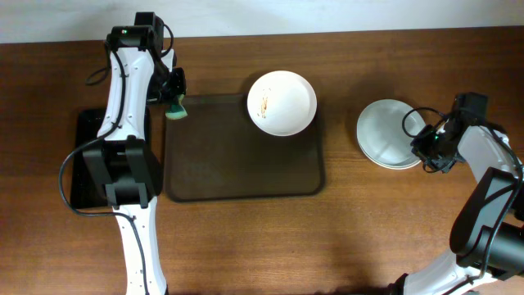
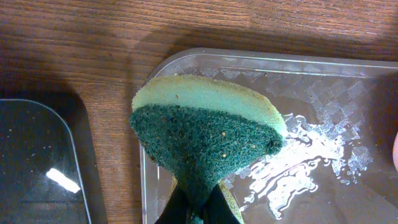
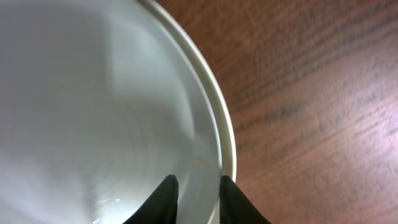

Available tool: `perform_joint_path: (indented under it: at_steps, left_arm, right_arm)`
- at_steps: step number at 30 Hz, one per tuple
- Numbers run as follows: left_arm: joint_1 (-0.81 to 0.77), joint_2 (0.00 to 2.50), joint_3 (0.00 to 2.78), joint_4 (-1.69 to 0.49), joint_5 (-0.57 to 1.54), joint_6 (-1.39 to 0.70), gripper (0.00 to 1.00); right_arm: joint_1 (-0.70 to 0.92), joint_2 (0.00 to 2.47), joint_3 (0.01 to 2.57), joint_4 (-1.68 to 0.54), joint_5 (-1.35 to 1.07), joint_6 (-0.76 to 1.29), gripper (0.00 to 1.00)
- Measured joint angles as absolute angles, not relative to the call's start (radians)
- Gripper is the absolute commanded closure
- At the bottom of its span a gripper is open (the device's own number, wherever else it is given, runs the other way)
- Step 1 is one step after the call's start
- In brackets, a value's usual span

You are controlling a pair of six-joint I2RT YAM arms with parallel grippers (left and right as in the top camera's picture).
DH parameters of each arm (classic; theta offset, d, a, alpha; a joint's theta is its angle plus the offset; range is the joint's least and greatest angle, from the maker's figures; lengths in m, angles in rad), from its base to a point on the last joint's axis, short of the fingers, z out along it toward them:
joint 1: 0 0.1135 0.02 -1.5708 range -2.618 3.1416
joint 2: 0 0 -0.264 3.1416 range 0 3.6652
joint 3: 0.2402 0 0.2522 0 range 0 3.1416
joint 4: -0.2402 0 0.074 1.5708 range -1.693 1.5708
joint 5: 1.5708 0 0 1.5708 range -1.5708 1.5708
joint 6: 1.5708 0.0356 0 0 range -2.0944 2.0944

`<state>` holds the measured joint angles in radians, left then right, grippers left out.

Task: Clean dirty plates on tray and stack at the side
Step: 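Place the plate onto the white plate stack and release, then move right gripper to the pink plate and pull it center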

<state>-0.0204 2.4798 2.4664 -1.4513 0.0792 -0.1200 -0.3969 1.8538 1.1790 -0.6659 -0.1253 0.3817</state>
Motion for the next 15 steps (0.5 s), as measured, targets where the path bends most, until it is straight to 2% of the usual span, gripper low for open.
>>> perform_joint_path:
  at_steps: [3, 6, 7, 9, 11, 15]
  left_arm:
    - [-0.020, 2.480, 2.466, -1.452, 0.079, -0.120, 0.99]
    - [-0.020, 2.480, 2.466, -1.451, 0.079, -0.120, 0.99]
    - [-0.020, 2.480, 2.466, -1.452, 0.079, -0.120, 0.99]
    - [-0.020, 2.480, 2.466, -1.451, 0.079, -0.120, 0.99]
    - [-0.020, 2.480, 2.466, -1.451, 0.079, -0.120, 0.99]
    - [-0.020, 2.480, 2.466, -1.451, 0.079, -0.120, 0.99]
  right_arm:
    - [-0.397, 1.854, 1.192, -0.741, -0.130, 0.381, 0.71]
    - [-0.397, 1.853, 1.300, -0.866, -0.139, 0.373, 0.48]
    - [-0.393, 1.850, 1.365, -0.910, -0.141, 0.359, 0.45]
    - [-0.376, 1.845, 1.486, -0.983, -0.141, 0.344, 0.43]
    - [-0.331, 1.839, 1.575, -1.016, -0.148, 0.337, 0.36]
    - [-0.152, 1.837, 1.603, -0.969, -0.168, 0.371, 0.37]
